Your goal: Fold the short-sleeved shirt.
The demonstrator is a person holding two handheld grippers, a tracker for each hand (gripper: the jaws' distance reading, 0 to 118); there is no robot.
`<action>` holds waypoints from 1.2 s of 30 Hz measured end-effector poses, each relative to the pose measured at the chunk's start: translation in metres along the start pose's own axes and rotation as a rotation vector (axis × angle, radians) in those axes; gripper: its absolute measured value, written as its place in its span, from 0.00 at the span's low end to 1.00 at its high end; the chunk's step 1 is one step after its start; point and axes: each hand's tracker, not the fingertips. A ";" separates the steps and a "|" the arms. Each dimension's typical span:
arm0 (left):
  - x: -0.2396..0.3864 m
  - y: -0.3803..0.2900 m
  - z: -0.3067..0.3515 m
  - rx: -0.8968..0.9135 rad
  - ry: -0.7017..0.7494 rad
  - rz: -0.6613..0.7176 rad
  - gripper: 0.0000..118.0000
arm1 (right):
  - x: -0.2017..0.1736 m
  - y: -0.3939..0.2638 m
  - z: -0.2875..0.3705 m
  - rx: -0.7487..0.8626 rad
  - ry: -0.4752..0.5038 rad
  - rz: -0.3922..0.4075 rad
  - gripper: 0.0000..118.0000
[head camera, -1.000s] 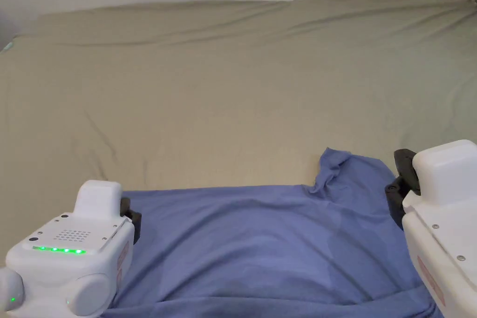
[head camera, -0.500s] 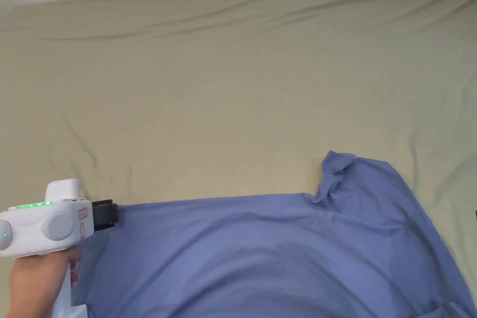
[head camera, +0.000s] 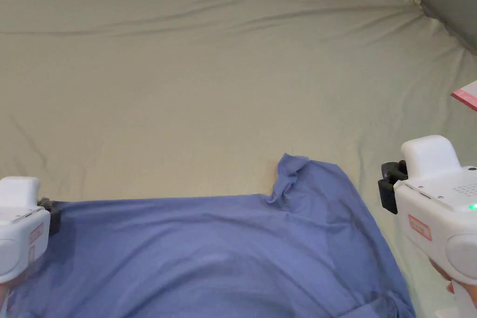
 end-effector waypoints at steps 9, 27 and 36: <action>0.000 -0.008 0.087 0.108 0.013 -0.046 0.02 | 0.008 -0.030 -0.129 -0.367 0.052 -0.052 0.82; -0.011 -0.040 0.077 0.017 0.025 0.008 0.02 | 0.021 -0.024 -0.112 -0.329 0.127 -0.084 0.03; -0.029 -0.024 0.145 0.100 0.034 0.022 0.02 | 0.052 -0.007 0.003 -0.263 0.170 -0.042 0.03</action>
